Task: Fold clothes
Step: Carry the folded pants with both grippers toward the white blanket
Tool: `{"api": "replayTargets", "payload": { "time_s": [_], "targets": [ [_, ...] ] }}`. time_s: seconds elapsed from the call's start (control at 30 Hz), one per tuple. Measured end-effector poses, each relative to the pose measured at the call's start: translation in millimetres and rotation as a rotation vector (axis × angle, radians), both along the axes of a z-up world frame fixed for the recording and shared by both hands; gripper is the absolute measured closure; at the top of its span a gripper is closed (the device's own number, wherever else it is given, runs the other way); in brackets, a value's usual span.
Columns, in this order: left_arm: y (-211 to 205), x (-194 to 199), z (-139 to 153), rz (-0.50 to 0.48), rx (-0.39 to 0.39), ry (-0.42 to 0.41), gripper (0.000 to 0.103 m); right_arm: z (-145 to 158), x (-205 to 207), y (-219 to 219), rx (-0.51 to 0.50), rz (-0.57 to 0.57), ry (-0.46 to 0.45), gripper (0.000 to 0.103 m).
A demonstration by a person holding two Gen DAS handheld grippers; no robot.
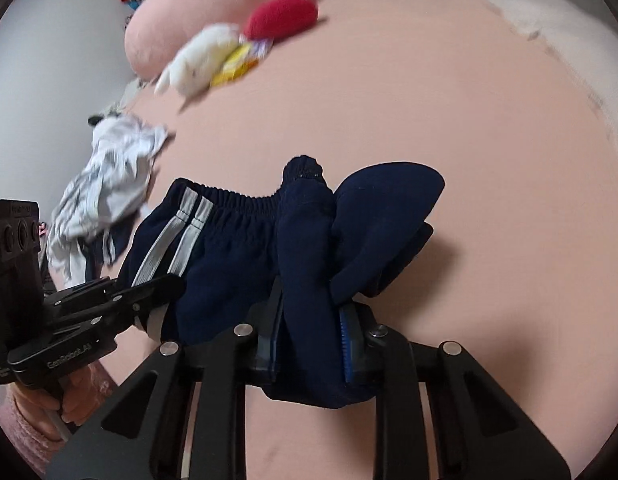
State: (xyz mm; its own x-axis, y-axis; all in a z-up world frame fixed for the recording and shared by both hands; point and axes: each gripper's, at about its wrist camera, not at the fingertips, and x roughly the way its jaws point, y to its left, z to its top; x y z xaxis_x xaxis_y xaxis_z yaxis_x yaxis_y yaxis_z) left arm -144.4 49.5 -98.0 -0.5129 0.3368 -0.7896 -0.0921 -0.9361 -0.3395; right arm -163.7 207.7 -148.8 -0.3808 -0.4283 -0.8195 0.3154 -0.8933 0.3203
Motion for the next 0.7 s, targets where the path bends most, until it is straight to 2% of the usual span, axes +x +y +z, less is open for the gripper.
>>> {"api": "replayTargets", "payload": {
  "time_s": [0.2, 0.27, 0.37, 0.43, 0.5, 0.57, 0.63, 0.7],
  "targets": [
    [74, -78, 23, -0.079, 0.026, 0.093, 0.082, 47, -42, 81, 0.037, -0.13, 0.13, 0.081],
    [100, -105, 26, -0.099, 0.033, 0.117, 0.082, 58, -75, 101, 0.038, -0.175, 0.152, 0.081],
    [133, -138, 24, -0.117, 0.043, 0.148, 0.082, 67, -113, 142, 0.064, -0.244, 0.197, 0.081],
    [155, -161, 9, -0.117, 0.033, 0.165, 0.082, 61, -137, 167, 0.081, -0.289, 0.214, 0.081],
    [174, -186, -22, -0.114, -0.011, 0.135, 0.072, 38, -156, 194, 0.113, -0.356, 0.158, 0.07],
    [182, -202, -44, -0.109, -0.036, 0.082, 0.069, 13, -173, 218, 0.152, -0.423, 0.075, 0.061],
    [176, -206, -52, -0.089, -0.018, 0.064, 0.068, -5, -181, 236, 0.179, -0.486, -0.007, 0.061],
    [168, -207, -52, -0.067, -0.005, 0.079, 0.064, -3, -180, 236, 0.184, -0.489, 0.003, 0.06]
  ]
}}
